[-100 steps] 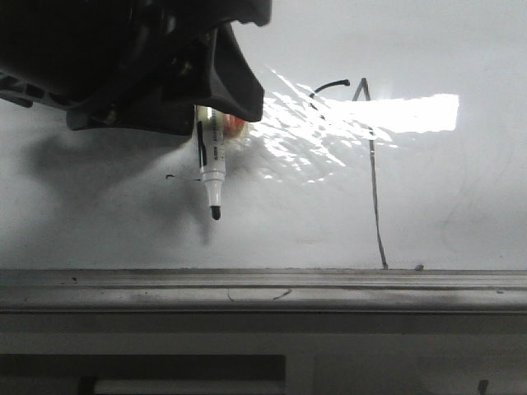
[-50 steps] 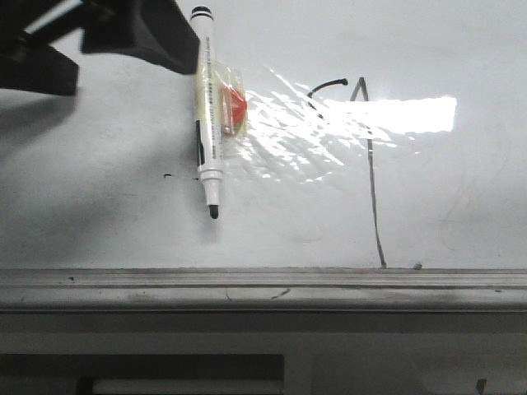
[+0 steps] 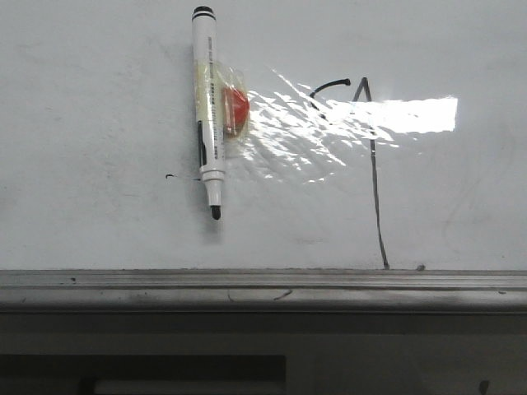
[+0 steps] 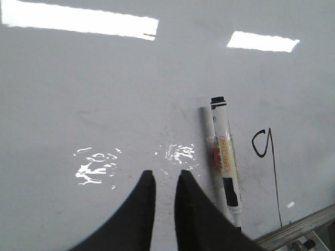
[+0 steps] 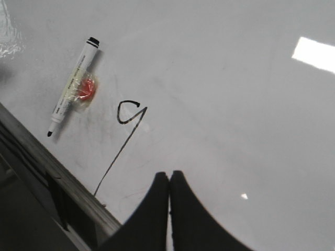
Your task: Write number 9 on whiteboard
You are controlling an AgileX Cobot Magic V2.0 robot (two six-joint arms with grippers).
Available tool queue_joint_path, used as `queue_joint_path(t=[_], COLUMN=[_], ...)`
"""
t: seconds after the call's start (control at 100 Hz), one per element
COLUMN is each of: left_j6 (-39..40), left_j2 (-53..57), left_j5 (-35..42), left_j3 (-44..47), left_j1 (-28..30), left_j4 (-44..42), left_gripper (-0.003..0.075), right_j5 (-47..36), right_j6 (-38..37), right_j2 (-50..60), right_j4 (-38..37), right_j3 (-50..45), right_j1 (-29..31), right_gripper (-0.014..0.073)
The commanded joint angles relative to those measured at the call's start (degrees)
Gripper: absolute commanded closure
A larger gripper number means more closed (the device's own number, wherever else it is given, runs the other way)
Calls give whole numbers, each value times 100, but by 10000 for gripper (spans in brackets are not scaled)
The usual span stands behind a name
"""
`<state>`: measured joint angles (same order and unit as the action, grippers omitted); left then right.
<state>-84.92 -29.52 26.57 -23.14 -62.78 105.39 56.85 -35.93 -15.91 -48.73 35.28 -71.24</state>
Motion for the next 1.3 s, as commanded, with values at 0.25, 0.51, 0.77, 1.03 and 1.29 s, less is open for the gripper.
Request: queue_joint_path(t=[0.25,0.51,0.77,1.03,1.29], left_j6=[-21,-21,-21,2034,7716], left_j2=[297,297,306,320,1171], left_j5=[-115,-115,-156,-830,-3024], left_j3=[37,37,139,887,1613], left_j1=[-43,-43,7,1452,4396], left_j4=[51,51,25,-5376,-10126], left_gripper=[741,741,741,741,741], right_j5=[-313,-313,-313,-304,-304], right_j6=[-55,-55,-55,-55,-55], right_j2=[30,30,30,30,30], right_j4=[-138,-138,-138,-138,-138], right_j3=[97,97,97,97,97], right_j1=[48,48,48,48,48], right_gripper=[655,655,655,655,655])
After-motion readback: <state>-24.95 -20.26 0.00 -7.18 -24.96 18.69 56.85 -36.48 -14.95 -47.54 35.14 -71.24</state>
